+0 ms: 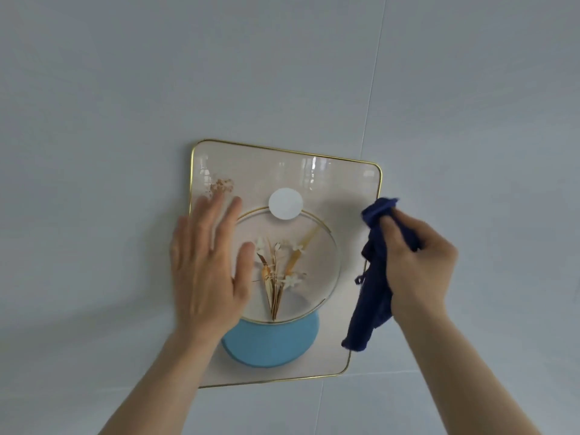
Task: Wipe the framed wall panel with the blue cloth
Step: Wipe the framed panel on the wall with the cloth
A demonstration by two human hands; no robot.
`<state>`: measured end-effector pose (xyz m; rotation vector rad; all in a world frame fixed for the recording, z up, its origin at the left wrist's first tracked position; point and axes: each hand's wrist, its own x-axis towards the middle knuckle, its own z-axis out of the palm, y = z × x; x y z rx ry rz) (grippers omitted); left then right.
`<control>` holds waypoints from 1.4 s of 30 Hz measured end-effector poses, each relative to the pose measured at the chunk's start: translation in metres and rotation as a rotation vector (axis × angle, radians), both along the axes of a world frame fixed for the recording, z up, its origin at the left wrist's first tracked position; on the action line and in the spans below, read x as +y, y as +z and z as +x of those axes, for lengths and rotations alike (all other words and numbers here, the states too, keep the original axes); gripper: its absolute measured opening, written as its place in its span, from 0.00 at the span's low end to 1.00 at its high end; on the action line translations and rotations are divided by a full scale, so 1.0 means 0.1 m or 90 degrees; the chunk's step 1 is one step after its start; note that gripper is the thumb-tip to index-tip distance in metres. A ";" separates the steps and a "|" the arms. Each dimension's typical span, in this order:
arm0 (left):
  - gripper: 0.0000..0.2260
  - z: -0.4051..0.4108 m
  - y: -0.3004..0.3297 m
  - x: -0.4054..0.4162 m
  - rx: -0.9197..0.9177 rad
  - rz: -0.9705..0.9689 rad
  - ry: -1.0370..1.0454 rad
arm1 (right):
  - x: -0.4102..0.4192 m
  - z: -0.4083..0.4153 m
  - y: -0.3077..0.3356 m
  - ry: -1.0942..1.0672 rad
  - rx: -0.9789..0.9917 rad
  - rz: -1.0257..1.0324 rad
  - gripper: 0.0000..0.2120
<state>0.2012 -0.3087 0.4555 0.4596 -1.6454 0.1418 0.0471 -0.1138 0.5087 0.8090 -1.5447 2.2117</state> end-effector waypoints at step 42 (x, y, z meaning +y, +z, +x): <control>0.29 0.02 -0.17 -0.89 0.090 -0.038 0.025 | -1.94 0.64 0.04 -0.289 0.808 0.150 0.14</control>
